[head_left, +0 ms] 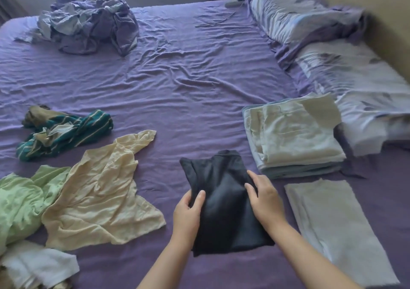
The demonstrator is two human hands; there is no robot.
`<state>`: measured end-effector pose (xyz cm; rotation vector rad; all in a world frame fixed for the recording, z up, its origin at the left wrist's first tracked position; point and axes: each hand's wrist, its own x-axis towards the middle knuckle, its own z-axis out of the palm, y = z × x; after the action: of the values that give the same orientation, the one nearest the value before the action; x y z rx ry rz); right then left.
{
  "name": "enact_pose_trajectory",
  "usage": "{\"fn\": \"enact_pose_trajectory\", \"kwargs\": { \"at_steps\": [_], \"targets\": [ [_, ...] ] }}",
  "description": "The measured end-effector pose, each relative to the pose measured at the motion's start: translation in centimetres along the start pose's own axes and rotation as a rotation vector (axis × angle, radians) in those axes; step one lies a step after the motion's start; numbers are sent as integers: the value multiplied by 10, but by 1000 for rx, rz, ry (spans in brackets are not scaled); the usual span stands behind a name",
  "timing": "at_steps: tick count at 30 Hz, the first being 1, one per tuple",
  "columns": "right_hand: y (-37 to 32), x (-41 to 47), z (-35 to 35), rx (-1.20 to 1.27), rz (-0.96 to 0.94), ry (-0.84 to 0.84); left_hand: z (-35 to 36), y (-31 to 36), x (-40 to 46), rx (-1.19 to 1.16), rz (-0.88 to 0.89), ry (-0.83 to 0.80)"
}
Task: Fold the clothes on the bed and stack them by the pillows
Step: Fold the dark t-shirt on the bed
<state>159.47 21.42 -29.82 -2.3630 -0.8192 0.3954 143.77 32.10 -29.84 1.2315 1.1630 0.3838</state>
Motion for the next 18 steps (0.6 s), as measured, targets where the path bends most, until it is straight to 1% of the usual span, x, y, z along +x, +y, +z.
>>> {"fn": "enact_pose_trajectory", "kwargs": {
  "at_steps": [5, 9, 12, 15, 18],
  "targets": [
    [75, -17, -83, -56, 29, 103, 97, 5, -40, -45, -2, -135],
    [143, -30, -142, -119, 93, 157, 178, 3, -69, -1, -43, -236],
    [187, -36, -170, -173, 135, 176, 228, -10, -80, 60, -55, -286],
    [225, -38, -183, -198, 189, 134, 265, -31, -86, 147, -63, -305],
    [257, -39, -180, -270, 266, 36, 288, -52, -90, 273, -76, -295]
  ]
}}
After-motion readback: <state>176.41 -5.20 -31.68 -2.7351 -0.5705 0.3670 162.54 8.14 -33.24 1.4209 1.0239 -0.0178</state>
